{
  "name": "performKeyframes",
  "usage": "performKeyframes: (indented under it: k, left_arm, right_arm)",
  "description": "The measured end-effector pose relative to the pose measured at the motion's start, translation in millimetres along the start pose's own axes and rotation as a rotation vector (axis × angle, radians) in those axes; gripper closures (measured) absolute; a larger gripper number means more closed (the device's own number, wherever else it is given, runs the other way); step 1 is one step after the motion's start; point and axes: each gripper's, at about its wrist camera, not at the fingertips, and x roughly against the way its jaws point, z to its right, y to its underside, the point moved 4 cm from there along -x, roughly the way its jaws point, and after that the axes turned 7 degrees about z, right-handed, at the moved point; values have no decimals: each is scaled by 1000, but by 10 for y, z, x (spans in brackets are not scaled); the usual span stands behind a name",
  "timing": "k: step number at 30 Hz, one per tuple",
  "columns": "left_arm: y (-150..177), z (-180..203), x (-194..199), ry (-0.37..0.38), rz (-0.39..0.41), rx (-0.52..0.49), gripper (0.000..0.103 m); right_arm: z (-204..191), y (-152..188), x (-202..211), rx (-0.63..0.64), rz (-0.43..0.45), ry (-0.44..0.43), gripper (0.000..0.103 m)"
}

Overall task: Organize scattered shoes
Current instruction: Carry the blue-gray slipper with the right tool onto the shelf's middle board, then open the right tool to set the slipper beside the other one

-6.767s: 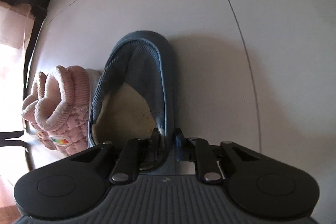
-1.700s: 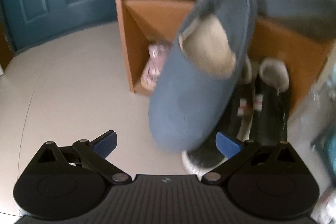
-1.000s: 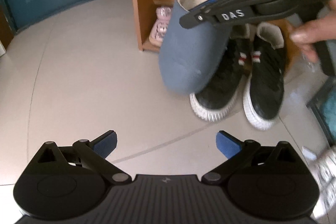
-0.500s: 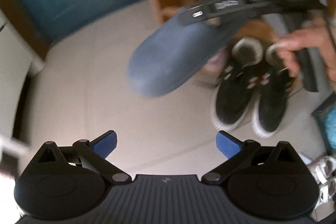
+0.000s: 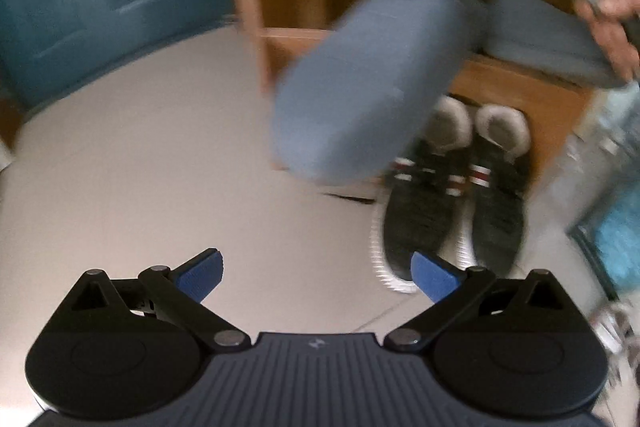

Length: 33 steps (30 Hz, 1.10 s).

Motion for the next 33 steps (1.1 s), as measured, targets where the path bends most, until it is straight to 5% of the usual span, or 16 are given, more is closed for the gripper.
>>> performKeyframes:
  k: [5,12,19,25,33]
  left_arm:
    - [-11,143,-434,40,-29,-76,0]
    - [-51,280,-513,67,20,-105,0]
    - [-236,115,-479,73,36,122,0]
    - [-472,434,-115,99,123,-3,0]
    - [-814,854,-63,186,198,-164,0]
  right_arm:
    - [-39,42,39,27,-51,96,91]
    - [224,94,514,-24,145,167,100]
    - [312,232,538,20,158,203,100]
    - [41,238,680,122,213,246,98]
    - [-40,205,1113,86,320,350,98]
